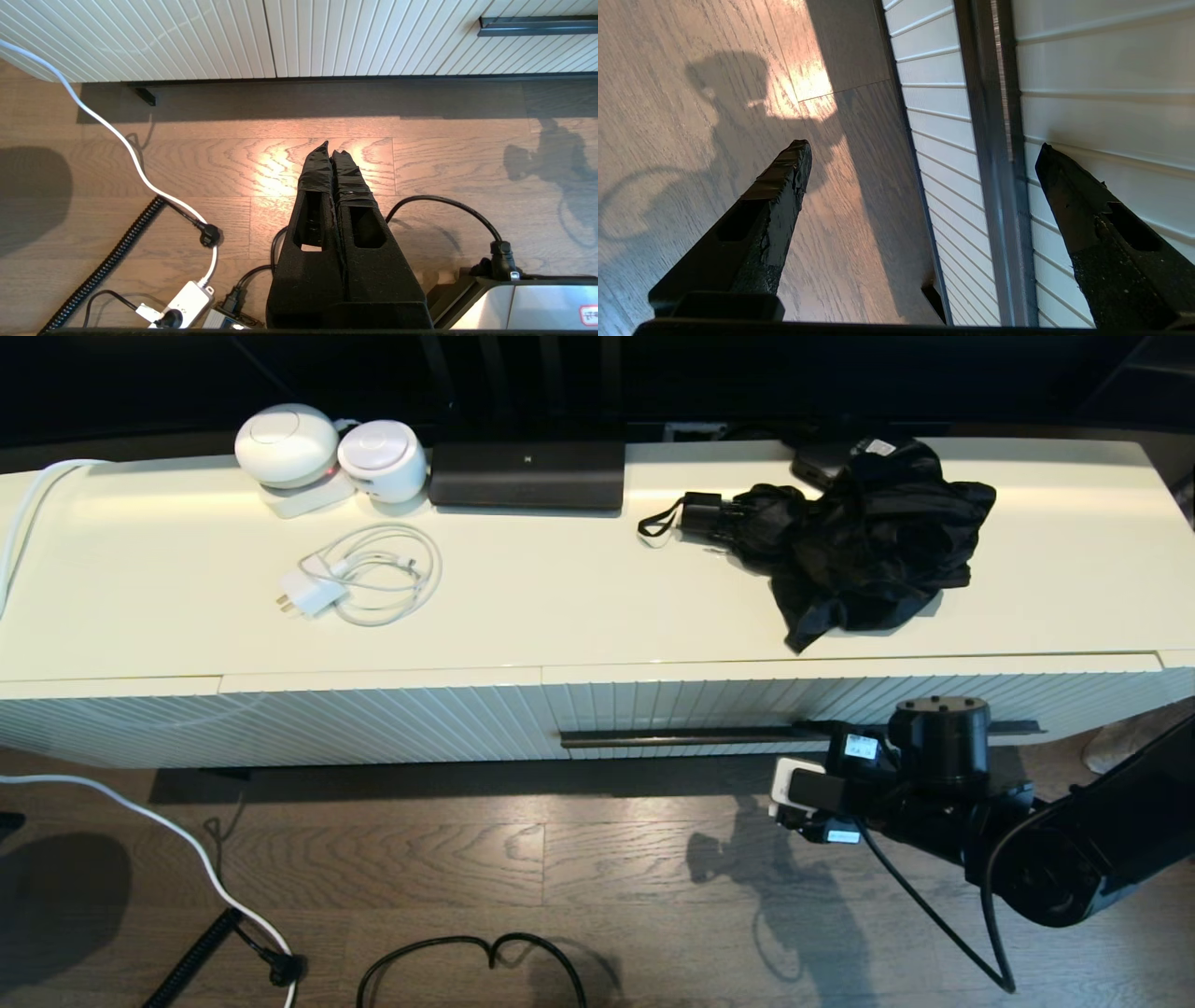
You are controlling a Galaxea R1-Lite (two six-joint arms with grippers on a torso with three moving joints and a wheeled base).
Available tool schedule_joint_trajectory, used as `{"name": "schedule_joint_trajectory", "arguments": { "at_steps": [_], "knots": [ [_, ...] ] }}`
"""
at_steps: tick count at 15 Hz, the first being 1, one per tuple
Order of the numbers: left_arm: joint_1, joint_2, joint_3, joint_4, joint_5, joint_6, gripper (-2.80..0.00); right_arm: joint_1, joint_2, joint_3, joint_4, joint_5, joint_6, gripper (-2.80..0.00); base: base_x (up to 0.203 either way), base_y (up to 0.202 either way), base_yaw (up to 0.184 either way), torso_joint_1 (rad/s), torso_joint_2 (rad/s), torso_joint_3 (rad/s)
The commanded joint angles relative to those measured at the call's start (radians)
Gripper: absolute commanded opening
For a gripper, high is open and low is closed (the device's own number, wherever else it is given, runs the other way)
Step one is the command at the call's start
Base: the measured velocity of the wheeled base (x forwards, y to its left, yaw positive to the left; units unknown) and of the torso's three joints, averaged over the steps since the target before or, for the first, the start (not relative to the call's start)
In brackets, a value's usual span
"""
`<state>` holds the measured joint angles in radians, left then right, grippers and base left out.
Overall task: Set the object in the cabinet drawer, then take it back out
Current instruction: Open the drawer
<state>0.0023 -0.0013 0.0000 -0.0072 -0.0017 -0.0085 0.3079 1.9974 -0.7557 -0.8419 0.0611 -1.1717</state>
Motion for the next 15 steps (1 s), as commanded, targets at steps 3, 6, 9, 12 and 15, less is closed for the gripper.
{"name": "schedule_joint_trajectory", "arguments": {
  "at_steps": [3,6,9,12,15],
  "knots": [
    [-0.001,-0.002,0.0,0.0,0.0,-0.001,-2.8,-0.001,0.026,-0.006,-0.005,0.002,-0.005,0.0,0.0,0.0,0.0,0.0,0.0,0.0],
    [-0.001,-0.002,0.0,0.0,0.0,0.001,-2.8,-0.001,0.029,-0.02,-0.001,0.002,-0.005,0.0,0.0,0.0,0.0,0.0,0.0,0.0],
    [-0.001,0.0,0.0,0.0,0.0,-0.001,-2.8,-0.003,0.041,-0.019,-0.001,0.0,-0.005,0.0,0.0,0.0,0.0,0.0,0.0,0.0],
    [0.001,-0.002,0.0,0.0,0.0,0.0,-2.8,-0.003,0.053,-0.019,0.0,0.0,-0.005,0.0,0.0,0.0,0.0,0.0,0.0,0.0],
    [-0.001,-0.002,0.0,0.0,0.0,-0.001,-2.8,-0.003,0.038,-0.013,0.014,-0.001,-0.005,0.0,0.0,0.0,0.0,0.0,0.0,0.0]
  ]
}}
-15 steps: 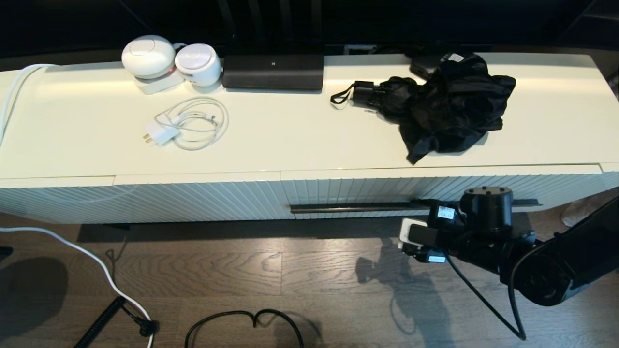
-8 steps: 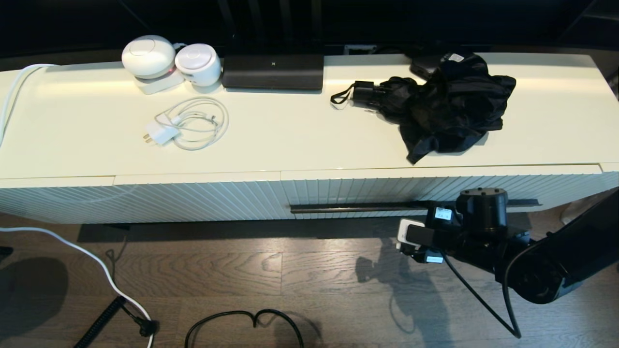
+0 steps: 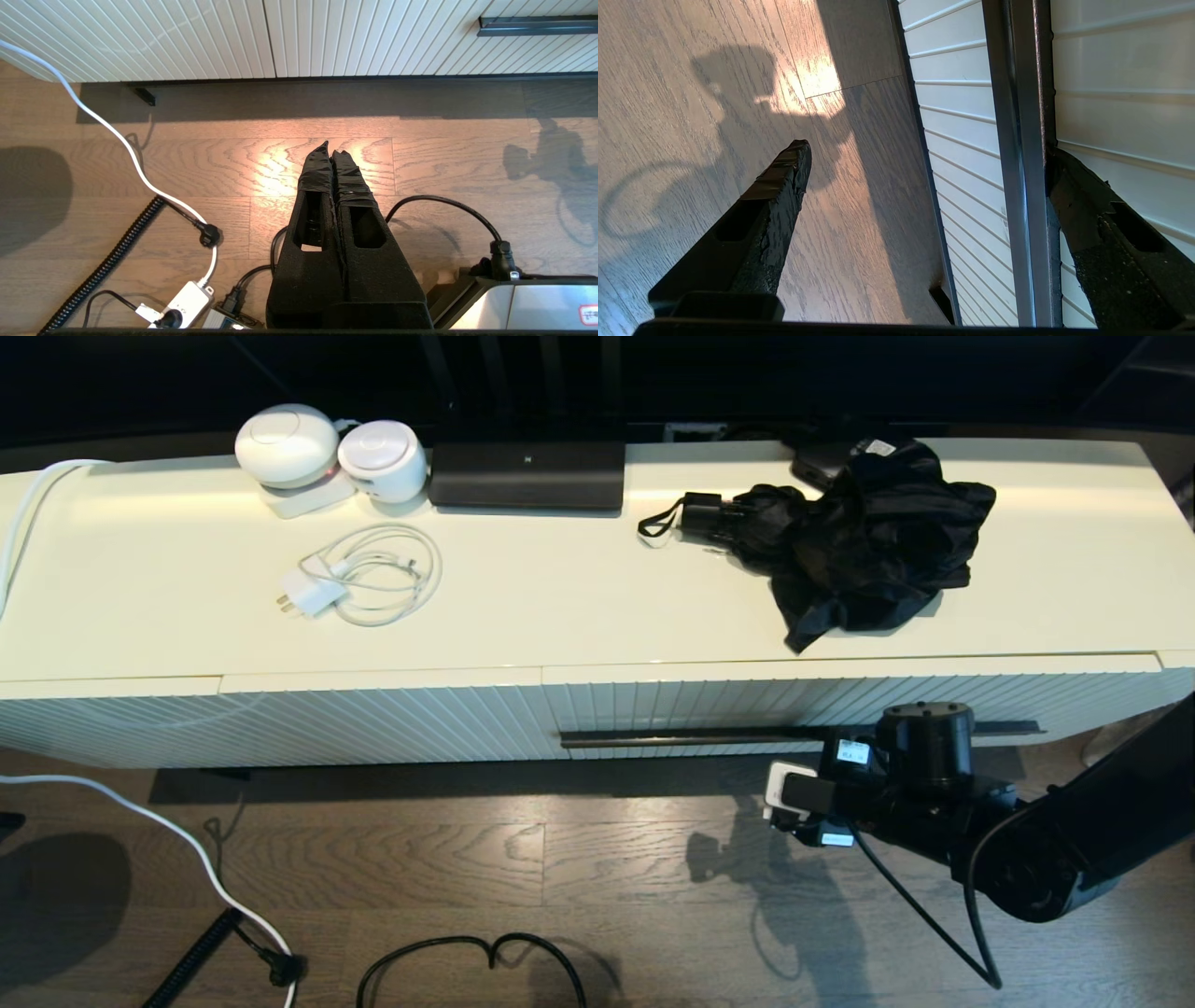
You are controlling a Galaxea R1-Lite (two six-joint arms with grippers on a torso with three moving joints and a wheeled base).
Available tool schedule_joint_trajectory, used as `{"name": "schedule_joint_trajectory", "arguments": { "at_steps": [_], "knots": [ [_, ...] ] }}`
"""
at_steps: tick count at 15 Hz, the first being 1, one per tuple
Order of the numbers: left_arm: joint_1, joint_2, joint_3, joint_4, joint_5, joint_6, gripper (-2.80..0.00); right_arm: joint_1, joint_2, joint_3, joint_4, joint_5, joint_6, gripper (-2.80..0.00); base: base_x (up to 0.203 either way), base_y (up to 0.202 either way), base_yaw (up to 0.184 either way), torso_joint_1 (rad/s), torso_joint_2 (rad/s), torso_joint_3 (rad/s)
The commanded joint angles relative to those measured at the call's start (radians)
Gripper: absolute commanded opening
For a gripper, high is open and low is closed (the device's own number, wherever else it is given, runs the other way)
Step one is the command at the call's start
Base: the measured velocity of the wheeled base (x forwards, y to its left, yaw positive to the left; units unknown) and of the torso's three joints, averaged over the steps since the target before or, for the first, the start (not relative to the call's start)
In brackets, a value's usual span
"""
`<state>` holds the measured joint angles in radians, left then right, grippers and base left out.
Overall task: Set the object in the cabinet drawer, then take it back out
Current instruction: Open the drawer
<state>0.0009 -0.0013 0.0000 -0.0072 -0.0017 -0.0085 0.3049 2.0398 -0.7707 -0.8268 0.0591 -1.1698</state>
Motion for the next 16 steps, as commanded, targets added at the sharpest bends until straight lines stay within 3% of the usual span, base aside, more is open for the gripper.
{"name": "schedule_joint_trajectory", "arguments": {
  "at_steps": [1,16],
  "knots": [
    [0.001,-0.002,0.0,0.0,0.0,-0.001,-2.8,0.002,-0.016,0.011,0.011,0.001,-0.007,0.0,0.0,0.0,0.0,0.0,0.0,0.0],
    [0.001,-0.002,-0.001,0.0,0.0,0.0,-2.8,0.009,-0.065,0.163,0.021,-0.002,-0.004,0.0,0.0,0.0,0.0,0.0,0.0,0.0]
  ]
}}
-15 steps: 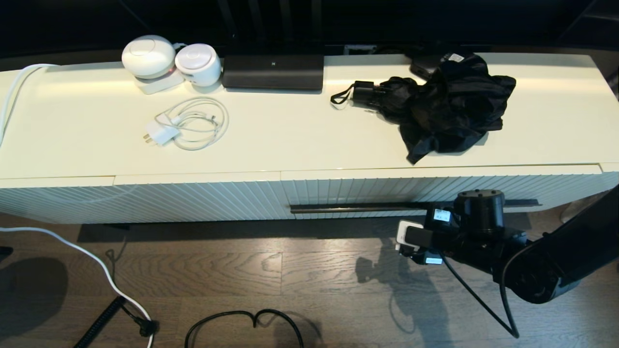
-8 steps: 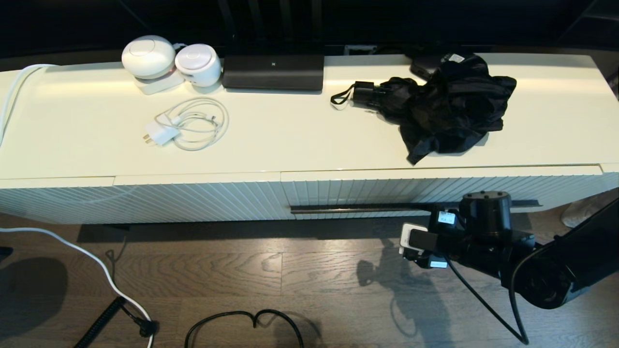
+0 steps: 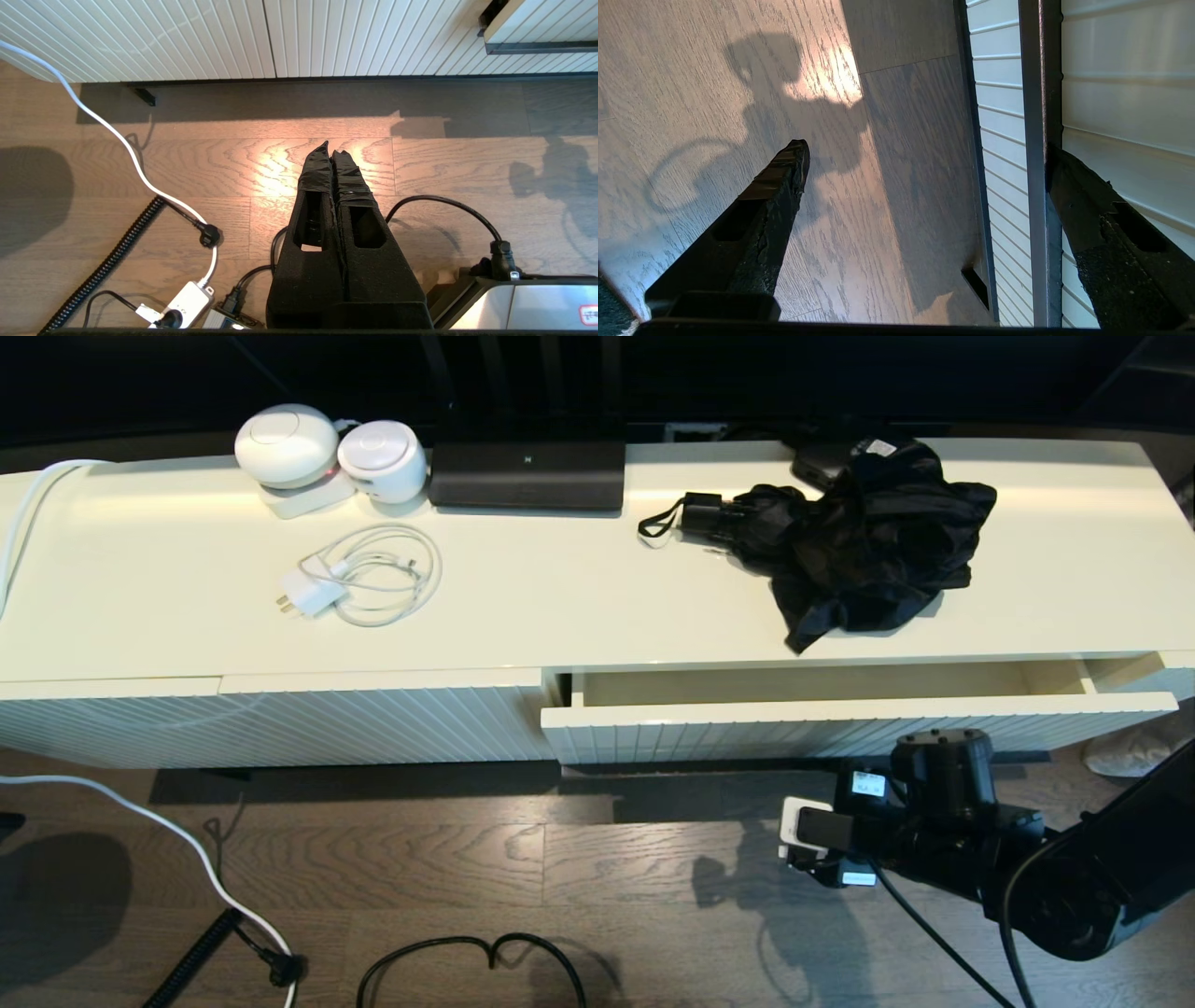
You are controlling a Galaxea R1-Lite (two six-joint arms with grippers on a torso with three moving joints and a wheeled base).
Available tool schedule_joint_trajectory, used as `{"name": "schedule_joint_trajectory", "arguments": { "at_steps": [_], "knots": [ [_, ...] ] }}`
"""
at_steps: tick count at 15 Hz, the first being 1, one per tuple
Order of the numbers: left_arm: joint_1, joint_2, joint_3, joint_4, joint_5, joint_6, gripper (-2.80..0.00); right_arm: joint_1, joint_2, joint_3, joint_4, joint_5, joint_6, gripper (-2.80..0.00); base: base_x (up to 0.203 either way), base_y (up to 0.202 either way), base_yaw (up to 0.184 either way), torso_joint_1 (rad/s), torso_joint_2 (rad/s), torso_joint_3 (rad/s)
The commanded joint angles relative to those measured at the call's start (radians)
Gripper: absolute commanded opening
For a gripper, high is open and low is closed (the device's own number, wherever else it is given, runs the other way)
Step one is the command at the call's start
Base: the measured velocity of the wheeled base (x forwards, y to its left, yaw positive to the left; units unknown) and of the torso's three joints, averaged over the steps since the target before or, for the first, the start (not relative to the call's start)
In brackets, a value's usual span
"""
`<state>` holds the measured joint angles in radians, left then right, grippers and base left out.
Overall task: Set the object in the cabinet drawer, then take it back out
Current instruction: Open the drawer
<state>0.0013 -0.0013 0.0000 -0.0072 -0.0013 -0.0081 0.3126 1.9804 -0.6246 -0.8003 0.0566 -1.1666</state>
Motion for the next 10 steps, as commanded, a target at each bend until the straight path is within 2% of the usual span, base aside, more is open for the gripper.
{"name": "schedule_joint_trajectory", "arguments": {
  "at_steps": [1,7,10],
  "knots": [
    [0.0,-0.002,0.0,0.0,0.0,-0.001,-2.8,0.003,-0.012,0.037,-0.008,0.0,-0.007,0.0,0.0,0.0,0.0,0.0,0.0,0.0],
    [0.001,-0.002,0.0,0.0,0.0,-0.001,-2.8,0.008,-0.13,0.105,0.005,0.0,-0.006,0.0,0.0,0.0,0.0,0.0,0.0,0.0],
    [0.0,-0.002,0.0,0.0,0.0,-0.001,-2.8,0.015,-0.24,0.145,0.056,0.002,-0.007,0.0,0.0,0.0,0.0,0.0,0.0,0.0]
  ]
}}
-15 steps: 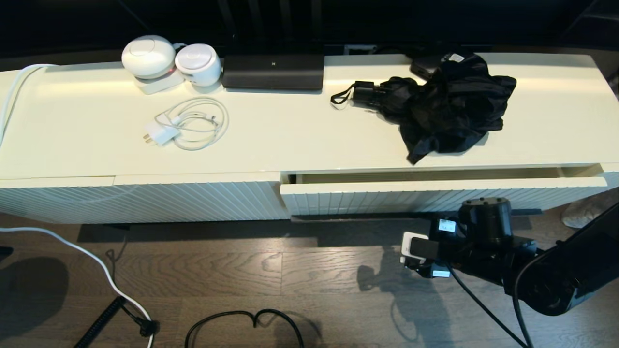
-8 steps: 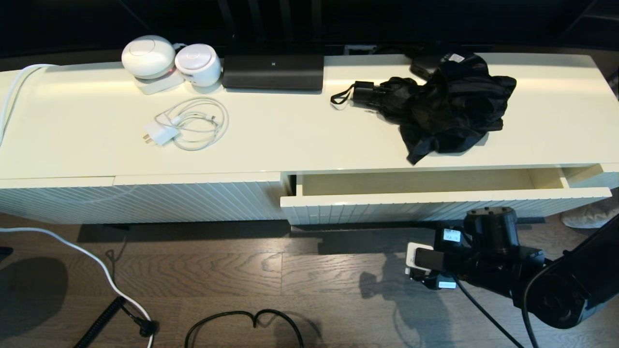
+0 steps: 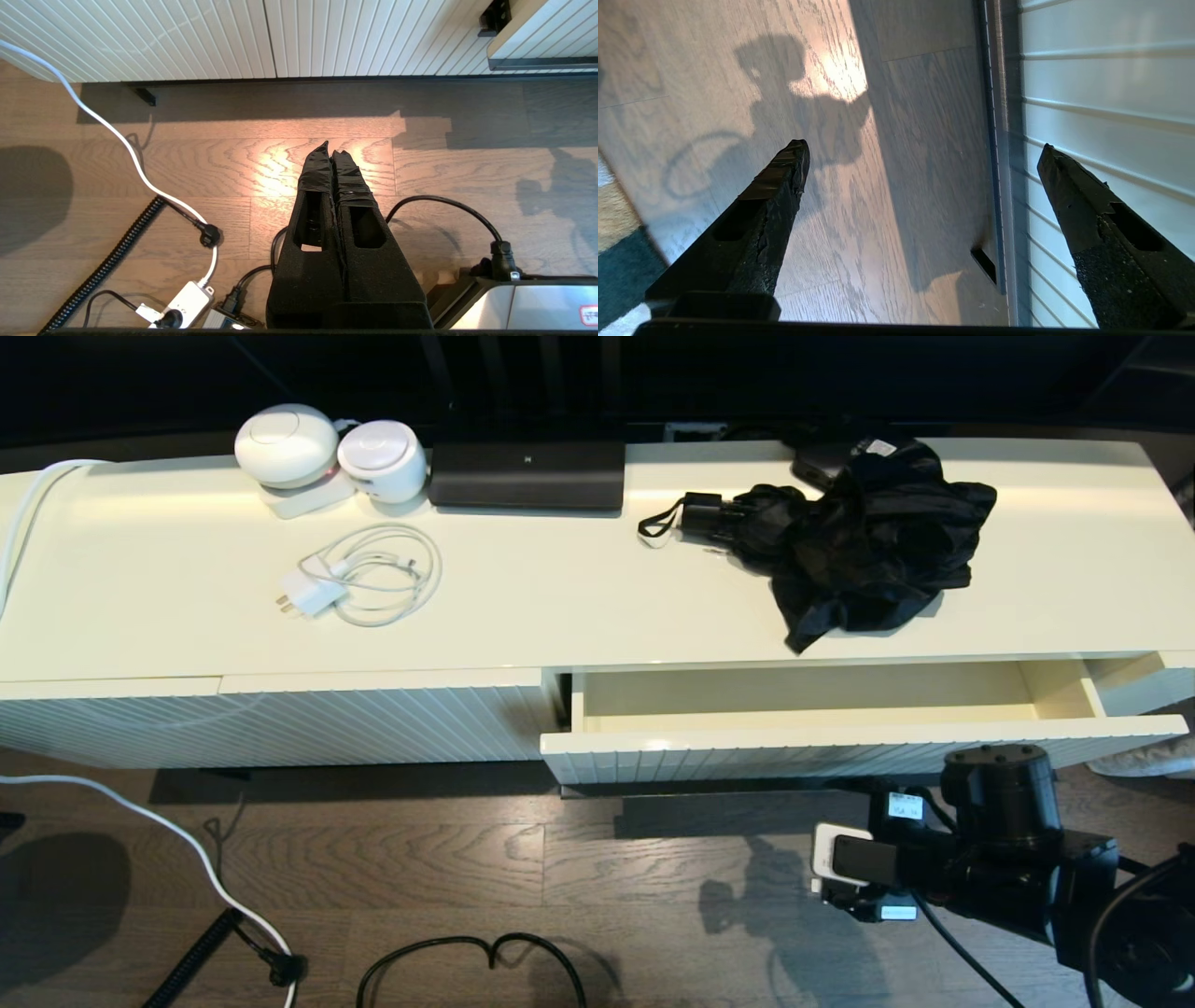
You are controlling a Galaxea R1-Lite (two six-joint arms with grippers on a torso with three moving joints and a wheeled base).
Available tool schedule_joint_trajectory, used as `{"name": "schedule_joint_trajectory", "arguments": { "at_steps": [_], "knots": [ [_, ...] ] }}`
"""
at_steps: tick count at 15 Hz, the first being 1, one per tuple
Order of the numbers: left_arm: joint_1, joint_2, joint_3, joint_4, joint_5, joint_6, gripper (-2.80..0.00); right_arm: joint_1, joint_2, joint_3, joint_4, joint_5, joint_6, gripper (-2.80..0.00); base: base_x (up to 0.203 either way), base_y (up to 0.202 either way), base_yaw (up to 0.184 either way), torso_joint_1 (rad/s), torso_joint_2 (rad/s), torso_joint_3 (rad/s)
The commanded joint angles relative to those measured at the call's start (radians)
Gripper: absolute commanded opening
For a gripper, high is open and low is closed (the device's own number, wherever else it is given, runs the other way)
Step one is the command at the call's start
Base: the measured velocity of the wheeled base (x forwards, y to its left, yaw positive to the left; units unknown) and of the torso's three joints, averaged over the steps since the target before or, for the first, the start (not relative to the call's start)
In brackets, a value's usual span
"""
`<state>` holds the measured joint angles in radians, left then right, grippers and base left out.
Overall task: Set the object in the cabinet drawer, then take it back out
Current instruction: Open the drawer
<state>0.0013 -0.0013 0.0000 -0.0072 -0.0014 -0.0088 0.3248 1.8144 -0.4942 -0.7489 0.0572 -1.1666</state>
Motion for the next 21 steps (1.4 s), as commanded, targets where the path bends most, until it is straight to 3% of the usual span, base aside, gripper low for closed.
{"name": "schedule_joint_trajectory", "arguments": {
  "at_steps": [1,2,3,9,13,17,21],
  "knots": [
    [0.0,-0.002,0.0,0.0,0.0,0.0,-2.8,0.004,-0.107,0.025,0.029,0.001,-0.007,0.0,0.0,0.0,0.0,0.0,0.0,0.0],
    [0.002,-0.002,0.0,0.0,0.0,0.0,-2.8,0.005,-0.146,0.036,0.049,0.001,-0.006,0.0,0.0,0.0,0.0,0.0,0.0,0.0],
    [0.002,-0.002,0.0,0.0,0.0,0.001,-2.8,0.008,-0.193,0.052,0.078,0.0,-0.006,-2.8,0.0,0.0,0.0,0.0,0.0,0.0],
    [0.0,-0.002,0.0,0.0,0.0,0.0,-2.8,0.073,-0.507,0.115,0.227,-0.008,-0.005,-2.8,0.0,0.0,0.0,0.0,0.0,0.0],
    [0.002,-0.002,0.0,0.0,0.0,0.0,-2.8,0.086,-0.665,-0.032,0.396,-0.085,-0.009,-2.8,0.0,0.0,0.0,0.0,0.0,0.0],
    [0.0,-0.001,0.0,0.0,0.0,0.0,-2.8,0.086,-0.647,-0.255,0.61,-0.156,-0.013,-2.8,0.0,0.0,0.0,0.0,0.0,0.0],
    [0.001,-0.001,0.0,0.0,0.0,0.0,-2.8,0.085,-0.523,-0.302,0.611,-0.181,-0.014,-2.8,0.0,0.0,0.0,0.0,0.0,0.0]
  ]
}}
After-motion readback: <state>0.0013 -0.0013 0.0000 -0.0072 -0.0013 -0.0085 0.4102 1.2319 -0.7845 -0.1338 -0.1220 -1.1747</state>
